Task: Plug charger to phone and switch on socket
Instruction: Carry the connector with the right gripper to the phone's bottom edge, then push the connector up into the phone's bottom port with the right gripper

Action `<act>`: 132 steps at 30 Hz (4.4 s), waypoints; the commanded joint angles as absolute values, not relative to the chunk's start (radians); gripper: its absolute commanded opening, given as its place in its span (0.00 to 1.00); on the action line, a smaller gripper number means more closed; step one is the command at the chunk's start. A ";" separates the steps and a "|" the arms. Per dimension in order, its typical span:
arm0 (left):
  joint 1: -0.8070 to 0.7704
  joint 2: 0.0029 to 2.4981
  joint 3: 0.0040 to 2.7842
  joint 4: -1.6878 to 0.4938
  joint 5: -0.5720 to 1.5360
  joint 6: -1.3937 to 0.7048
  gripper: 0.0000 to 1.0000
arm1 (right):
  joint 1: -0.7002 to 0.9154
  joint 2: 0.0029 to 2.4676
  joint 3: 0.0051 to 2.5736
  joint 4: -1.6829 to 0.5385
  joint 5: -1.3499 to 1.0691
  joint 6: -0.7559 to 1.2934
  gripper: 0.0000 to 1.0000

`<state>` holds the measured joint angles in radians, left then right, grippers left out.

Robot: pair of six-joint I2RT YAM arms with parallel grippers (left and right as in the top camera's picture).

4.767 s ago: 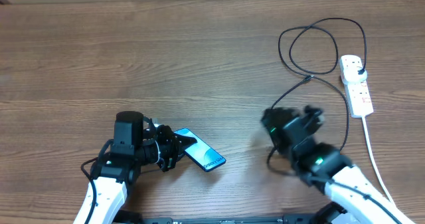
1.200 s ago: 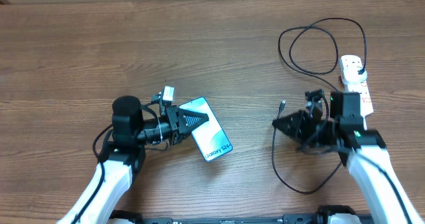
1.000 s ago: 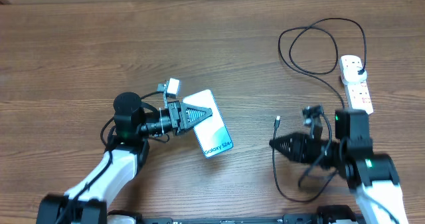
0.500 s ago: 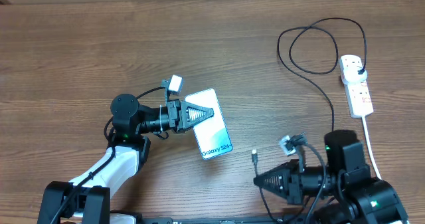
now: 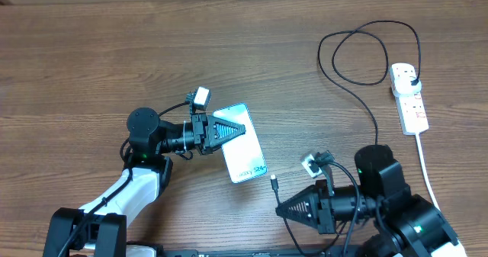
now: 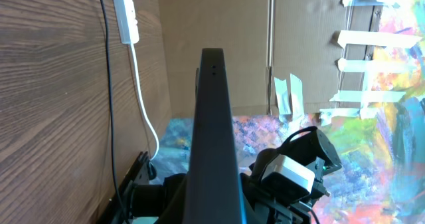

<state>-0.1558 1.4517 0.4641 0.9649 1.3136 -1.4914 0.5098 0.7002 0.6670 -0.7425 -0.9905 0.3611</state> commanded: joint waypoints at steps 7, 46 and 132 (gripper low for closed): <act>-0.158 1.450 0.480 0.974 1.325 -1.507 0.04 | 0.618 0.888 0.669 -0.635 -0.921 0.452 0.04; -0.113 1.450 0.480 1.055 1.351 -1.613 0.04 | 0.618 0.961 0.669 -0.624 -1.093 0.495 0.04; -0.150 1.451 0.480 1.047 1.297 -1.356 0.04 | 0.640 0.960 0.728 -0.642 -0.685 0.340 0.56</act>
<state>-0.1444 1.4517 0.4644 1.0397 1.3190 -1.3907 0.6231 0.9623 0.6895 -0.6449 -0.6910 0.3416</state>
